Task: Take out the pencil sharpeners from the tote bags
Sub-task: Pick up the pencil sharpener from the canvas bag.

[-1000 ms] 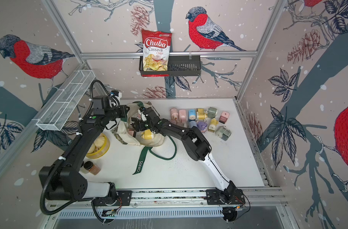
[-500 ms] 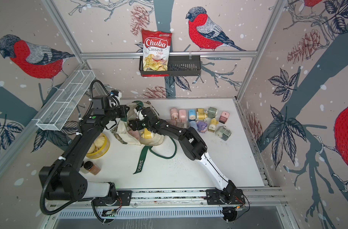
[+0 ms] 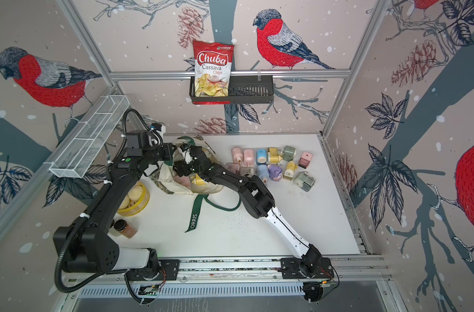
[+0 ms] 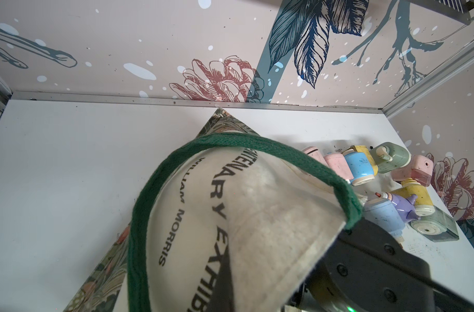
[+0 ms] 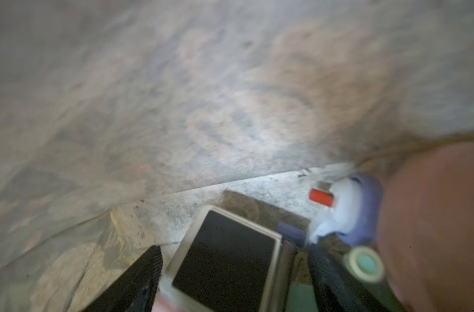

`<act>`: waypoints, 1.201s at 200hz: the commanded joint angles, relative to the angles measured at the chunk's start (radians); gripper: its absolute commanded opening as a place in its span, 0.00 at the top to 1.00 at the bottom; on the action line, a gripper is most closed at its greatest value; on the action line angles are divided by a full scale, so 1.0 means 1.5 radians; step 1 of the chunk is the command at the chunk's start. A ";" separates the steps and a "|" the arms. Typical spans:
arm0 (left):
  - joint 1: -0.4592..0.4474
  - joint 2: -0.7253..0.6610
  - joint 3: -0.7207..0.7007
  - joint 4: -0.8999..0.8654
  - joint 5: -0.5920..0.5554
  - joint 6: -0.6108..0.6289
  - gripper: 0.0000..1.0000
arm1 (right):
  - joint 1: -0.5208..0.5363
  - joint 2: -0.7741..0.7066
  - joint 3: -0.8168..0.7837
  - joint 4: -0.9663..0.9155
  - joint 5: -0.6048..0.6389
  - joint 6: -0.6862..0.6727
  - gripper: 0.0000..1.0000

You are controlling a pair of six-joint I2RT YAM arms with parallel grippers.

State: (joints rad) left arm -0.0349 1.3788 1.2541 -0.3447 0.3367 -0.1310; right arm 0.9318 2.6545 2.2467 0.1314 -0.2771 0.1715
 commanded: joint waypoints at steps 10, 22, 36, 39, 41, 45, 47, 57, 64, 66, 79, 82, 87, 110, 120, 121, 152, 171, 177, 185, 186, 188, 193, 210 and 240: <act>0.000 -0.010 0.003 0.086 0.033 -0.003 1.00 | 0.024 0.001 0.002 -0.067 -0.042 -0.070 0.23; 0.001 -0.010 0.003 0.087 0.032 -0.002 1.00 | 0.028 -0.005 -0.002 -0.060 -0.036 -0.070 0.27; 0.001 -0.009 0.002 0.087 0.032 -0.003 1.00 | 0.027 -0.009 -0.003 -0.049 -0.020 -0.058 0.33; 0.001 -0.009 0.002 0.087 0.031 -0.003 1.00 | 0.027 -0.010 -0.003 -0.045 -0.013 -0.053 0.35; 0.001 -0.009 0.002 0.087 0.031 -0.003 1.00 | 0.026 -0.011 -0.003 -0.044 -0.009 -0.050 0.36; 0.001 -0.009 0.002 0.087 0.031 -0.003 1.00 | 0.026 -0.012 -0.003 -0.040 -0.001 -0.044 0.37; 0.001 -0.009 0.002 0.087 0.031 -0.003 1.00 | 0.025 -0.013 -0.003 -0.038 0.003 -0.041 0.38; 0.001 -0.009 0.001 0.088 0.031 -0.003 1.00 | 0.021 -0.015 -0.003 -0.029 0.013 -0.023 0.43; 0.000 -0.010 0.000 0.089 0.031 -0.003 1.00 | 0.016 -0.019 -0.003 -0.024 0.012 -0.012 0.48; 0.001 -0.010 0.000 0.089 0.031 -0.003 1.00 | 0.015 -0.020 -0.003 -0.023 0.012 -0.008 0.49; 0.001 -0.010 0.001 0.089 0.029 -0.003 1.00 | 0.006 -0.027 -0.006 -0.019 0.005 0.019 0.57; 0.000 -0.010 0.001 0.089 0.029 -0.003 1.00 | 0.005 -0.029 -0.008 -0.019 0.003 0.023 0.58; 0.001 -0.010 0.000 0.089 0.029 -0.004 1.00 | 0.002 -0.034 -0.014 -0.017 0.000 0.030 0.60; 0.001 -0.010 0.002 0.089 0.026 -0.004 1.00 | -0.003 -0.074 -0.066 0.003 0.002 0.038 0.62; 0.000 -0.009 0.002 0.088 0.023 -0.005 1.00 | -0.004 -0.097 -0.094 0.012 0.005 0.038 0.64; 0.001 -0.009 0.002 0.087 0.023 -0.005 1.00 | -0.004 -0.099 -0.097 0.013 0.005 0.038 0.64; 0.000 -0.007 0.003 0.085 0.018 -0.005 1.00 | -0.003 -0.169 -0.198 0.053 0.008 0.041 0.66; 0.000 -0.007 0.003 0.085 0.016 -0.005 1.00 | -0.003 -0.207 -0.253 0.067 0.019 0.047 0.67; 0.000 -0.007 0.003 0.085 0.015 -0.005 1.00 | -0.003 -0.220 -0.271 0.068 0.024 0.049 0.67; 0.000 -0.006 0.003 0.084 0.014 -0.005 1.00 | -0.002 -0.236 -0.293 0.070 0.030 0.053 0.68; 0.000 -0.006 0.003 0.084 0.013 -0.005 1.00 | -0.002 -0.239 -0.295 0.070 0.030 0.053 0.68; 0.001 -0.006 0.003 0.084 0.013 -0.005 1.00 | -0.002 -0.243 -0.300 0.070 0.032 0.054 0.68; 0.000 -0.005 0.003 0.084 0.012 -0.005 1.00 | -0.003 -0.252 -0.314 0.070 0.036 0.056 0.68; 0.001 -0.003 0.004 0.083 0.010 -0.005 1.00 | -0.001 -0.286 -0.365 0.080 0.049 0.062 0.68; 0.001 0.000 0.006 0.080 0.007 -0.005 1.00 | 0.001 -0.352 -0.450 0.109 0.077 0.079 0.68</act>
State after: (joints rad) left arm -0.0357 1.3792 1.2507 -0.3264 0.3584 -0.1314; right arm 0.9318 2.1899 1.6394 0.2192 -0.2279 0.2466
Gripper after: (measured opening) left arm 0.057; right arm 0.611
